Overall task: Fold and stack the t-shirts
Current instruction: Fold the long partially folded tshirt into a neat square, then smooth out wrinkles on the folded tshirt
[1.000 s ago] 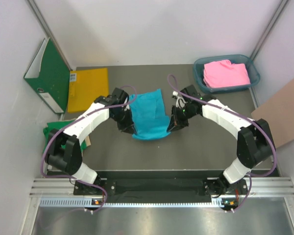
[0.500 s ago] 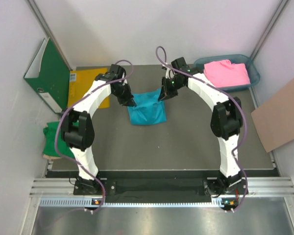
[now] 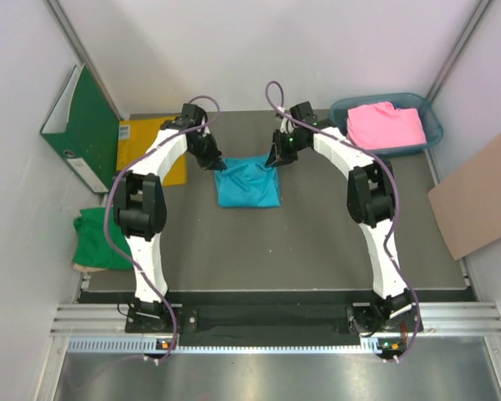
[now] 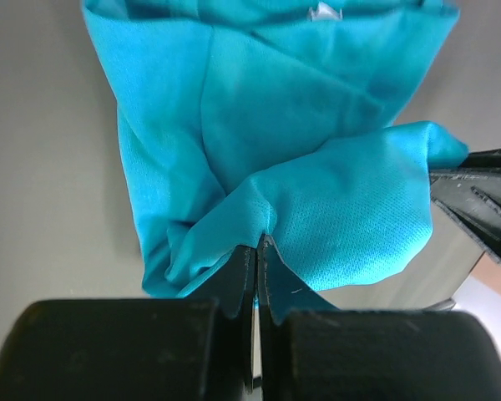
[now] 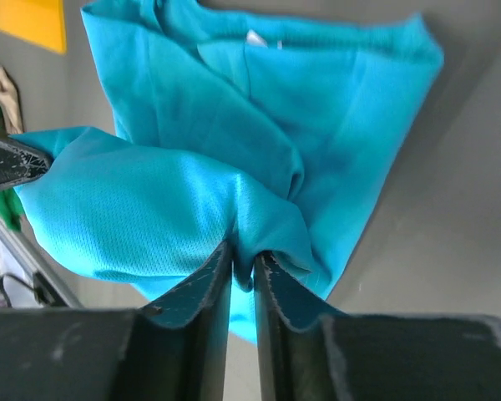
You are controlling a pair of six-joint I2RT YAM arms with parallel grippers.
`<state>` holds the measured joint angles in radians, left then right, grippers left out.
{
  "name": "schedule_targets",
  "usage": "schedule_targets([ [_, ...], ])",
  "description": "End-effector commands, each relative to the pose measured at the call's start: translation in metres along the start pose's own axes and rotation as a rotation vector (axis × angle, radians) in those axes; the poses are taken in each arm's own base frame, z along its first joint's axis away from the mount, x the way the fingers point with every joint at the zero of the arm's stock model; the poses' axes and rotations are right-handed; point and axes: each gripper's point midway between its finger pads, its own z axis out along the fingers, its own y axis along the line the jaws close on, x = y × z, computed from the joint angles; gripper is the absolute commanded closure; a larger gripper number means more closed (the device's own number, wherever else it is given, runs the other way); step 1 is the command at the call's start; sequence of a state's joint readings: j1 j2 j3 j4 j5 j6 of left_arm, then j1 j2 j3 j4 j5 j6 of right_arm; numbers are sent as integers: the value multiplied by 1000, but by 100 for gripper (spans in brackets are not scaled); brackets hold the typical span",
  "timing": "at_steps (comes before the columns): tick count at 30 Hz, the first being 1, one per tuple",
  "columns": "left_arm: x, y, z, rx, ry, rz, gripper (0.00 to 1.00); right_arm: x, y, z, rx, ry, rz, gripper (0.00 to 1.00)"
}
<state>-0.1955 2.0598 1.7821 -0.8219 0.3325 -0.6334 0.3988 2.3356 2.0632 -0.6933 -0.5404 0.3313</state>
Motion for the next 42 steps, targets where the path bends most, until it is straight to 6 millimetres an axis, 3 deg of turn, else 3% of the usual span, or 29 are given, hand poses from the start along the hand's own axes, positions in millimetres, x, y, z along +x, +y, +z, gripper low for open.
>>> schedule_targets([
  [1, -34, -5, -1, 42, -65, -11, 100, -50, 15, -1, -57, -159, -41, 80],
  [4, -44, 2, 7, 32, -68, -24, 100, -62, 11, 7, -50, -198, -48, 73],
  [5, -46, 4, 12, 32, -65, -26, 94, -67, 6, 8, -17, -222, -47, 59],
  [6, -49, 6, 14, 41, -65, -27, 76, -73, 2, 8, -2, -246, -54, 51],
  [7, -51, 6, 15, 48, -65, -24, 30, -76, 1, 6, 18, -266, -62, 45],
  [8, -54, 8, 15, 39, -73, -28, 15, -74, -16, 8, 94, -284, -60, 33],
  [9, -56, 10, 13, 28, -86, -23, 3, -88, -6, -9, 109, -356, -86, 27],
  [11, -62, 8, -1, 14, -133, 8, 1, -87, -17, -22, 195, -407, -83, 16],
  [12, -65, 7, -8, 15, -157, 22, 1, -99, -4, -47, 201, -469, -99, 15],
  [13, -67, 5, -15, 17, -179, 45, 1, -99, -1, -56, 216, -485, -101, 14],
  [16, -71, -4, -43, 39, -260, 106, 1, -95, 6, -84, 253, -501, -108, 13],
  [21, -56, -12, -62, 81, -252, 132, 1, -63, 19, -91, 205, -432, -81, 20],
  [25, -42, -18, -62, 130, -231, 135, 1, -36, 34, -70, 154, -342, -83, 22],
  [28, -34, -11, -55, 108, -213, 151, 1, -18, 40, -50, 127, -273, -89, 22],
  [30, -33, -6, -52, 93, -207, 163, 1, -7, 38, -34, 123, -235, -89, 24],
  [33, -33, -4, -42, 91, -199, 170, 9, 2, 32, -16, 120, -195, -83, 29],
  [35, -35, -13, -38, 144, -188, 178, 39, 4, 30, -6, 104, -171, -72, 46],
  [36, -34, -16, -35, 158, -178, 166, 64, 4, 29, -4, 102, -166, -67, 54],
  [37, -34, -19, -31, 167, -170, 161, 100, 2, 32, -1, 81, -157, -70, 72],
  [39, -32, -30, -24, 205, -141, 169, 100, 0, 37, 1, 58, -153, -70, 100],
  [42, -22, -46, -13, 238, -101, 207, 100, -10, 44, -1, 40, -177, -78, 100],
])
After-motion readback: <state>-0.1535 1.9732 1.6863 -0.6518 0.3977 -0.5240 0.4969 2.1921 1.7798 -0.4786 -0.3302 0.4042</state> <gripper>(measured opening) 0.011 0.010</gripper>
